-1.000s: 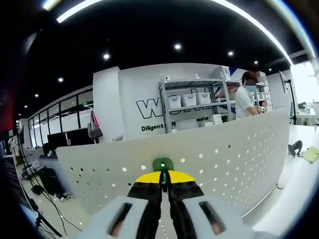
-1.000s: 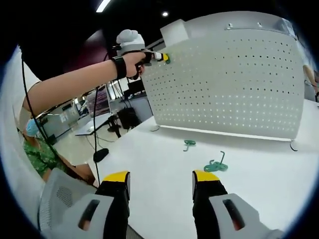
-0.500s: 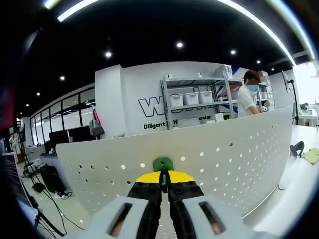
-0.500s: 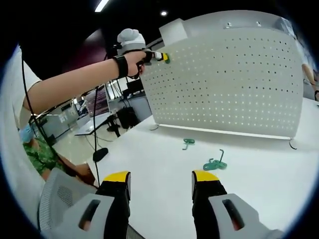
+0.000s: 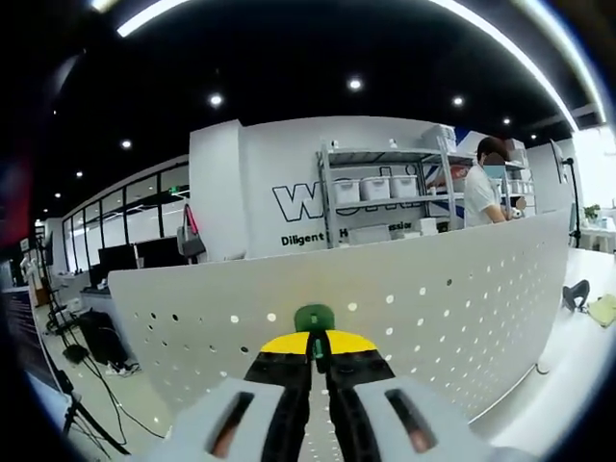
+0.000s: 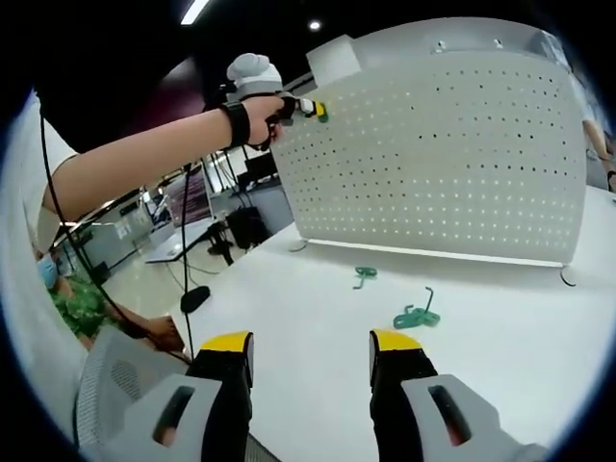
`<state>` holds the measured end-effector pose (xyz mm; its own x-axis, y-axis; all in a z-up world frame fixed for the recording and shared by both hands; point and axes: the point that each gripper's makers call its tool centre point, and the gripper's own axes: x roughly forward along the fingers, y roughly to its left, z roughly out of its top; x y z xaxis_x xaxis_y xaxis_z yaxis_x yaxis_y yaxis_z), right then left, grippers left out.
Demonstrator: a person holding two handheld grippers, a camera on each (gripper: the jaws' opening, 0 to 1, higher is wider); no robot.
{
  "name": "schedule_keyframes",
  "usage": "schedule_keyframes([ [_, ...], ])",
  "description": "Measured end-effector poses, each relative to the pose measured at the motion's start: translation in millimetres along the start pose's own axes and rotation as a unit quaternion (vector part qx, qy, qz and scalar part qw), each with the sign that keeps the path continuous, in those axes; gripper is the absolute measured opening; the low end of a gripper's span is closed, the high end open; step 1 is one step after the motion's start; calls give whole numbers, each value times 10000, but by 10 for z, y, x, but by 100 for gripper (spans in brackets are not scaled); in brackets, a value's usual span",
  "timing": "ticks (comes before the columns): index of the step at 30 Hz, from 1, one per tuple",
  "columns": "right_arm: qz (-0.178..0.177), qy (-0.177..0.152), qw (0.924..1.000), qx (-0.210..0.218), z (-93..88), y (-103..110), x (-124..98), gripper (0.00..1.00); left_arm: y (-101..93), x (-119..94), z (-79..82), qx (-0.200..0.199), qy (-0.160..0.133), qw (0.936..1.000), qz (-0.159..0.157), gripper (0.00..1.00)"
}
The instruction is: Insert the hook assembly into the mounting plate slot until the hook locks in place.
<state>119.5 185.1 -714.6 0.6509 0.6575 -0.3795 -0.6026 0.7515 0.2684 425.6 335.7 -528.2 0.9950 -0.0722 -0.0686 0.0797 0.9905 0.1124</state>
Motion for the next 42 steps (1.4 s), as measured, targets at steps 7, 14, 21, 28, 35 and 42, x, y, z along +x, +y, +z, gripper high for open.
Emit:
schedule_keyframes([
  [7, -6, -32, 10000, 18, 7, -11, -4, 48, -9, -13, -26, -34, -13, 10000, -75, 5],
  [14, -25, -45, 10000, 42, 7, -24, -11, 48, -27, -81, -86, -5, 43, 9998, -171, 6],
  [21, -17, -35, 10000, 43, 7, -10, -8, 48, -42, -162, -193, 106, 131, 9995, -271, 5],
  [28, -7, 29, 10000, 7, -6, -15, -2, 48, -97, -217, -425, 168, 350, 9982, -461, 6],
  [35, -6, 67, 10000, 13, -20, -11, 8, 48, -159, -268, -738, 148, 639, 9958, -643, 6],
  [42, -12, 104, 9999, 8, -49, -30, 25, 48, -328, -369, -1050, 204, 890, 9908, -996, 7],
])
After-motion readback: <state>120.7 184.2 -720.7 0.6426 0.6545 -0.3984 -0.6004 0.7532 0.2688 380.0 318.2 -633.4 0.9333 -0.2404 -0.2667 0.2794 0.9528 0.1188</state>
